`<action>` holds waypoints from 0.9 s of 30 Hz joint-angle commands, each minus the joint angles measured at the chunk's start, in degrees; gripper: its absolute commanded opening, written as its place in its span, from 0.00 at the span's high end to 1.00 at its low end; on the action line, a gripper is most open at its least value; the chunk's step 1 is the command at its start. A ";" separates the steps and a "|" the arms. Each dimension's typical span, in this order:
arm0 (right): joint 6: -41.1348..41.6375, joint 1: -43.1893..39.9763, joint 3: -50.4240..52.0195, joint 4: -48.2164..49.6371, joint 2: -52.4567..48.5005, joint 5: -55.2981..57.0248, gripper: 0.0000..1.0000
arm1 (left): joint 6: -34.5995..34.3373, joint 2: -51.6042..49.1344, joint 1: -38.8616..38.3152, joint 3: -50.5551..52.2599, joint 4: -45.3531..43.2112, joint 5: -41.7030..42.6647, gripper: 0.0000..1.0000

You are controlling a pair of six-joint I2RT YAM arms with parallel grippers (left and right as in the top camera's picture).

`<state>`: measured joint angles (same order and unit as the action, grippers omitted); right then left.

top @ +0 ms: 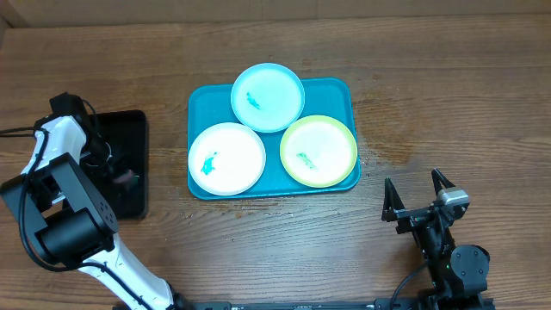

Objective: Clean dirty plates on tray and stack at the side

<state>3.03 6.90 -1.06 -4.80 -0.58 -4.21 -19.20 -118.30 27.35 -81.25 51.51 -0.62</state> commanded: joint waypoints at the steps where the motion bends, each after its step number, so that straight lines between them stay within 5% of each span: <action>1: 0.15 0.39 0.59 0.22 0.42 0.33 0.00 | 0.39 -2.25 -0.35 1.70 0.70 0.66 0.96; 3: 0.15 0.39 0.59 0.22 0.42 0.33 0.00 | 0.39 -2.25 -0.35 1.70 0.59 0.52 0.95; 7: 0.15 0.39 0.59 0.22 0.42 0.33 0.00 | 0.42 -2.25 -0.35 1.70 0.61 0.46 0.00; 12: 0.15 0.39 0.59 0.22 0.42 0.33 0.00 | 0.42 -2.25 -0.35 1.70 2.78 0.44 0.02; 21: 0.15 0.39 0.59 0.22 0.42 0.33 0.00 | 0.42 -2.25 -0.35 1.70 3.52 0.39 0.95; 25: 0.15 0.39 0.59 0.22 0.42 0.33 0.00 | 0.42 -2.25 -0.35 1.68 2.29 -0.24 0.90; 27: 0.15 0.39 0.59 0.22 0.42 0.33 0.00 | 0.42 -2.25 -0.35 1.68 0.98 -0.76 0.24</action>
<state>3.01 6.90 -1.06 -4.80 -0.58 -4.21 -19.07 -118.30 26.72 -81.03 54.35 0.64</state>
